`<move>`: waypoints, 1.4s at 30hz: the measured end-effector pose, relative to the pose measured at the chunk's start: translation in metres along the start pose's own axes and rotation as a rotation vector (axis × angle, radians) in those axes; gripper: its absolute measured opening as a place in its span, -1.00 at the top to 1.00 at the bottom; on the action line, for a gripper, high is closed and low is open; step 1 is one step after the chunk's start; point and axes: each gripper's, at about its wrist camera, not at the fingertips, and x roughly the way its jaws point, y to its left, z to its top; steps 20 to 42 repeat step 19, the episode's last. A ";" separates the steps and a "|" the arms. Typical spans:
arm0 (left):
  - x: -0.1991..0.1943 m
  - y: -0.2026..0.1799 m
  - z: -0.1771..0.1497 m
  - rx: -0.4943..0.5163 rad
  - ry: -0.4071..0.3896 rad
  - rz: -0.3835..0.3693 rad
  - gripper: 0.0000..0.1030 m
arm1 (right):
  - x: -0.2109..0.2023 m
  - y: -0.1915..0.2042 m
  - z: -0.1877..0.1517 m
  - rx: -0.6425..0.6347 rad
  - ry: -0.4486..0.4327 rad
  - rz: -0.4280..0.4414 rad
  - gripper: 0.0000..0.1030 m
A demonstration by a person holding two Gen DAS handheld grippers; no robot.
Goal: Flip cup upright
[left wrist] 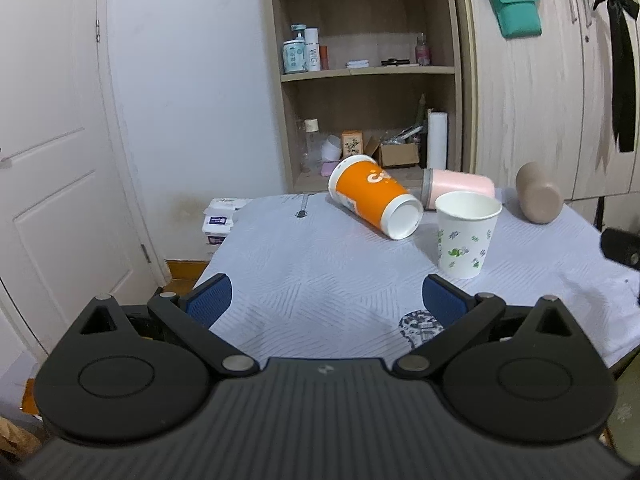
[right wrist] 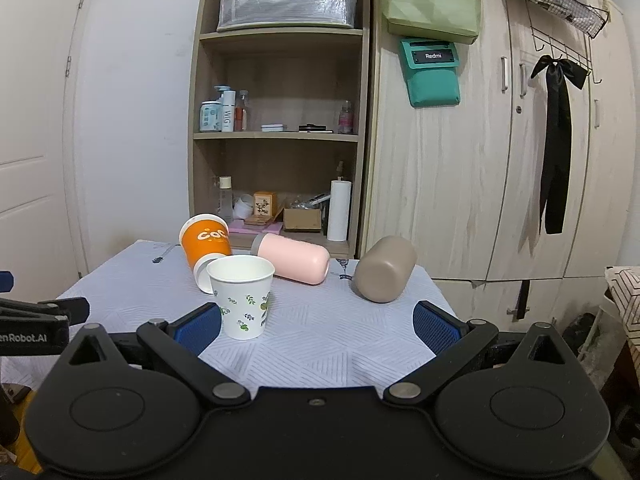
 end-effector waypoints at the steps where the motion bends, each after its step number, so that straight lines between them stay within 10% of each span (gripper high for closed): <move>1: 0.001 0.000 -0.001 0.004 0.001 0.007 -1.00 | 0.000 0.000 0.000 0.001 0.000 -0.001 -1.00; 42: -0.003 0.003 -0.001 0.010 -0.018 0.003 -1.00 | 0.001 -0.001 -0.003 -0.009 0.012 -0.009 -1.00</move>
